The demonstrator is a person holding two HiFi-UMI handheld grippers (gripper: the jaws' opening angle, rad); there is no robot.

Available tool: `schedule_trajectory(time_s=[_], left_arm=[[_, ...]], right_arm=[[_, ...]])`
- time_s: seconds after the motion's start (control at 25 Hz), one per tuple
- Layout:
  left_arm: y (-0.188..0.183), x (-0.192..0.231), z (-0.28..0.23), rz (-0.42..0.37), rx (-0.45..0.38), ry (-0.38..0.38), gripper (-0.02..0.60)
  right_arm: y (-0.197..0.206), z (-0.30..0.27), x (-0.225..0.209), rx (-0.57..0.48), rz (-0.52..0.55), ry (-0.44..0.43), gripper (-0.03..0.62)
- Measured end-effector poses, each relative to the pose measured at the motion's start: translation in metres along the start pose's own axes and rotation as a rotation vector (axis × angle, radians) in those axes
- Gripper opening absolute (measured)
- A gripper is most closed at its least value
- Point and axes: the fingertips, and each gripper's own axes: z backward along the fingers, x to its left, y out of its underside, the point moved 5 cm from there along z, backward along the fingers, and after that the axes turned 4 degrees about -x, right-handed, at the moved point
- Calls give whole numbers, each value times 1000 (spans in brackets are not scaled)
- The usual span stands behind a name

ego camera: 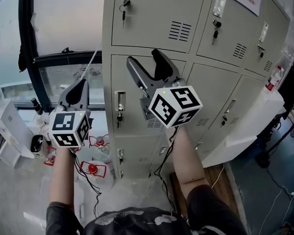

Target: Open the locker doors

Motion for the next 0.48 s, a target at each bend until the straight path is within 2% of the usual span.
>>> schedule_trajectory(time_s=[0.28,0.48], left_arm=[[-23,26,-36,-43,-47,28,8],[-42,37,-47,-32,-94,10,8]], right_arm=[[-49,-48,-2,-113,73,-13,330],[-62,-71,-1,-115,65,-47,330]])
